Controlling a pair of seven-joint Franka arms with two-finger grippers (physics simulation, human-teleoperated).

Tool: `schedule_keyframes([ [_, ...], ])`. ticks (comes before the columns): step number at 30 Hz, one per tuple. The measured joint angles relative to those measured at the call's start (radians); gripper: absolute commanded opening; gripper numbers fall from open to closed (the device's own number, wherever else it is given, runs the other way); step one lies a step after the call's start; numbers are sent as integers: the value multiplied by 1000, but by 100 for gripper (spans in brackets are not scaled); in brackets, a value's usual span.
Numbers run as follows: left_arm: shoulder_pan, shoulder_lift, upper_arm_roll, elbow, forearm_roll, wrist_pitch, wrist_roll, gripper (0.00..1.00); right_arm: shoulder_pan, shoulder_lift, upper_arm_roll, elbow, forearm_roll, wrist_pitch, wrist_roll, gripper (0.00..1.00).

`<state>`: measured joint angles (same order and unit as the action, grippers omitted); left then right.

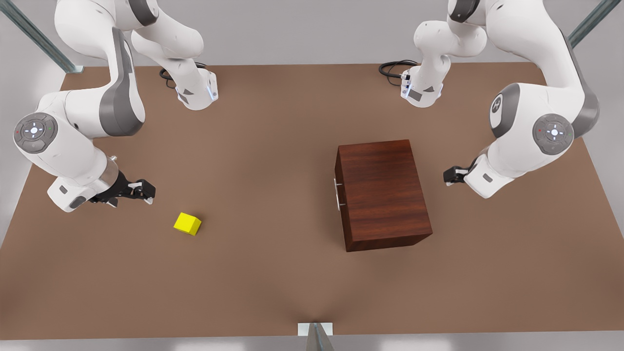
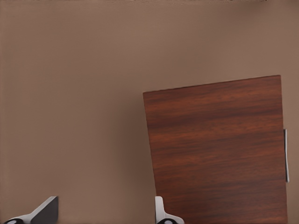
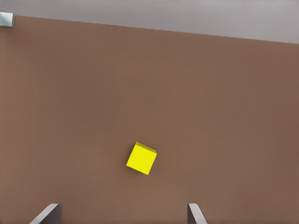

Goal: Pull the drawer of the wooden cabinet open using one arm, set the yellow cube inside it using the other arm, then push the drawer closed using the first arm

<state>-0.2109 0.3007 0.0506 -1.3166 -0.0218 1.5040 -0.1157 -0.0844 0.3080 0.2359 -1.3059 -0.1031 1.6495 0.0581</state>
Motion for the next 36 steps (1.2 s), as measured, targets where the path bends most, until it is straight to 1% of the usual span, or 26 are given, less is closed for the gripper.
schedule_keyframes([
  [3,-54,29,1,4,6,18,1,100,0,0,0,0,0,2,4,100],
  [8,-292,151,-2,41,8,78,-74,100,0,0,0,0,0,3,10,100],
  [12,-363,252,-42,126,-9,118,-156,100,1,0,0,0,0,4,14,100],
  [17,-457,305,-49,152,-18,206,-294,100,1,0,0,0,0,4,17,100],
  [25,-538,408,-44,173,24,261,-516,100,2,0,4,-1,-1,2,21,100],
  [36,-551,459,-9,190,46,245,-748,100,2,8,8,-17,-3,7,24,100],
])
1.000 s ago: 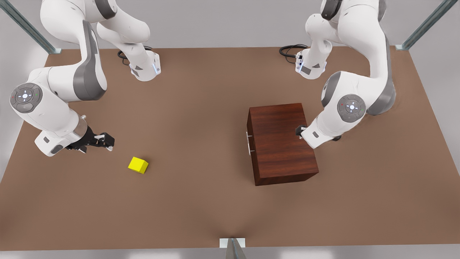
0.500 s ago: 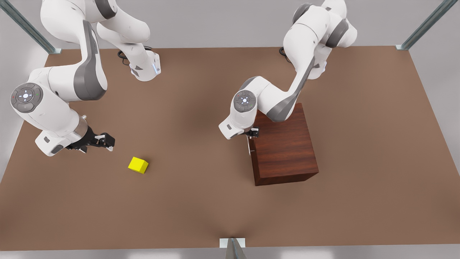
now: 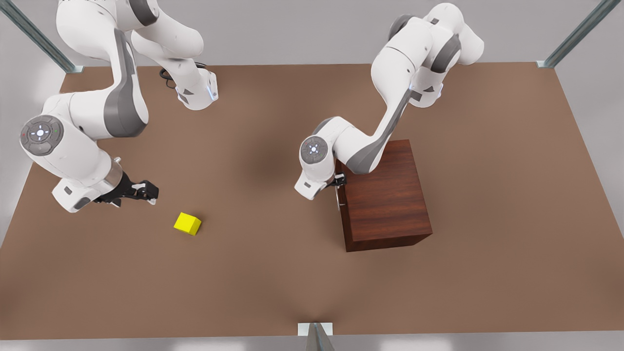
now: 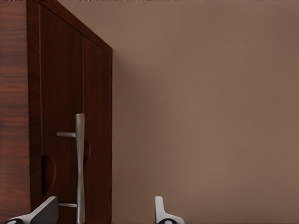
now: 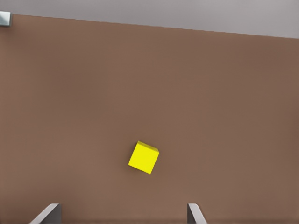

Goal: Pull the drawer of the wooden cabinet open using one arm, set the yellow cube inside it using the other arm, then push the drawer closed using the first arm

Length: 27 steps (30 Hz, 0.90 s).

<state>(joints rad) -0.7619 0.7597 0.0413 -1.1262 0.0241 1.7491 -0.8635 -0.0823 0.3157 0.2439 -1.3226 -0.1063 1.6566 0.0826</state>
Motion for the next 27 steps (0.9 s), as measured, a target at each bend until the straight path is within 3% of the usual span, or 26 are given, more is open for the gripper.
schedule_keyframes([
  [6,0,18,8,13,34,17,-78,99,11,76,20,-103,-1,98,-13,100],
  [12,1,26,8,14,47,26,-131,91,3,212,20,-114,-3,228,-88,100],
  [19,4,40,8,12,50,37,-170,84,-30,247,20,-235,-49,369,-219,100],
  [27,6,54,9,4,51,43,-191,84,-53,296,20,-250,-53,452,-344,100],
])
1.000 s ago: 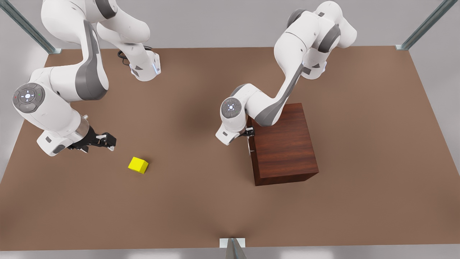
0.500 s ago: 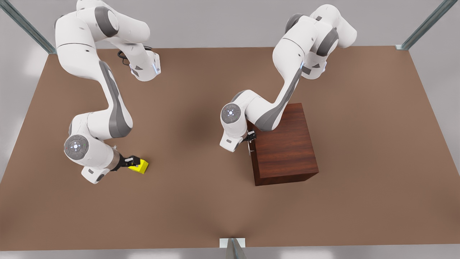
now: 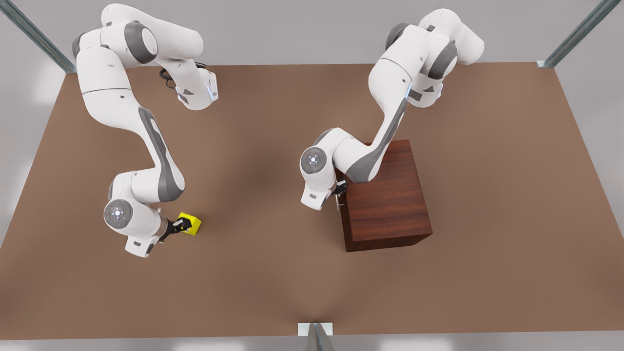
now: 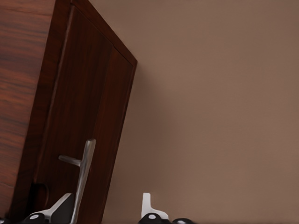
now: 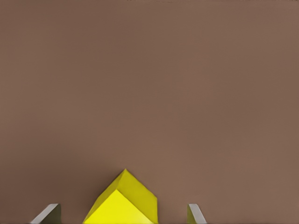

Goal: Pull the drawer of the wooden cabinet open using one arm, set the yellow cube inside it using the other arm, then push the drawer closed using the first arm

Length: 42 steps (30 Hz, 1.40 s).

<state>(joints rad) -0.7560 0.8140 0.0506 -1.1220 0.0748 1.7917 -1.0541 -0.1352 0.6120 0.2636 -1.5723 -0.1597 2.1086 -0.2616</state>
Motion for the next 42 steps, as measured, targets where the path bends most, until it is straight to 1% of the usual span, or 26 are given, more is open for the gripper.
schedule_keyframes([
  [4,-4,4,2,3,9,1,-8,84,-16,-8,30,-38,-3,19,-72,100],
  [8,-13,11,0,7,5,10,-13,82,-29,-8,35,-83,-19,49,-160,100],
  [15,-36,15,-1,15,3,29,-19,82,-29,-47,44,-191,-47,100,-288,100],
  [33,-40,50,9,78,3,50,-27,82,-47,-23,46,-224,-79,145,-519,100],
  [42,-46,59,8,94,9,78,-28,81,-61,-18,55,-281,-81,178,-601,100],
])
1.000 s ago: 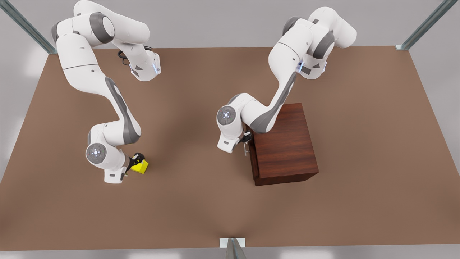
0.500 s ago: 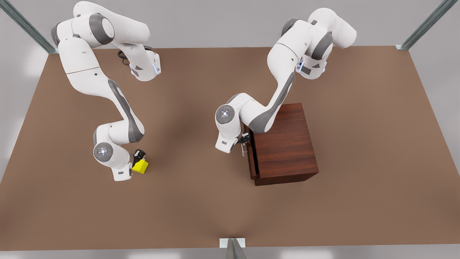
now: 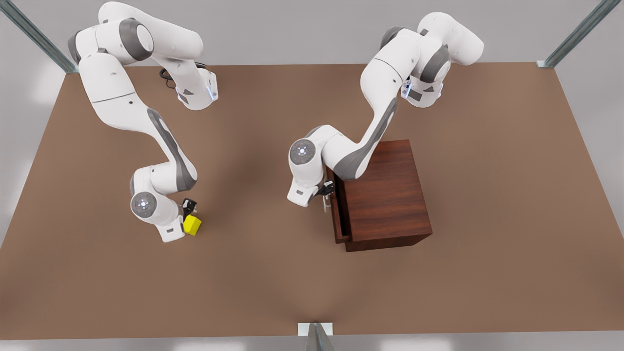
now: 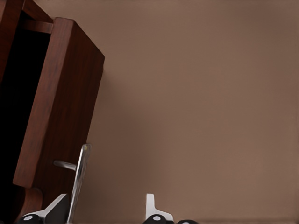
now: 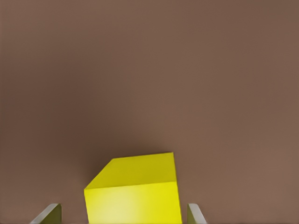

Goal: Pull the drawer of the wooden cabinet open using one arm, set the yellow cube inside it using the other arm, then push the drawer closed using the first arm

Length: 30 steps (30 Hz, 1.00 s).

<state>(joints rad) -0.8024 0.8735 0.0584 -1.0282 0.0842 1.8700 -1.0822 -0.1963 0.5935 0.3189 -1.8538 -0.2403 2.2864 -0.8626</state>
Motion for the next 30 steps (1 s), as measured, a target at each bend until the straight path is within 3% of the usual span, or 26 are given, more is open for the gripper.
schedule_keyframes([
  [12,-23,19,0,29,3,29,-2,77,-13,29,-1,-45,0,85,-63,100],
  [15,-27,24,0,36,3,31,-2,77,-15,33,-1,-44,0,100,-73,76],
  [21,-43,28,-2,73,3,29,-2,78,-28,23,3,-42,3,109,-89,72],
  [25,-47,9,-9,172,-3,-16,-3,82,-29,13,9,-41,5,110,-96,70],
  [27,-44,-16,-11,184,-10,-43,-2,100,-30,-20,22,-34,10,108,-98,70],
  [30,57,-102,-11,185,-70,-127,24,100,-30,-70,77,22,43,77,-90,70],
])
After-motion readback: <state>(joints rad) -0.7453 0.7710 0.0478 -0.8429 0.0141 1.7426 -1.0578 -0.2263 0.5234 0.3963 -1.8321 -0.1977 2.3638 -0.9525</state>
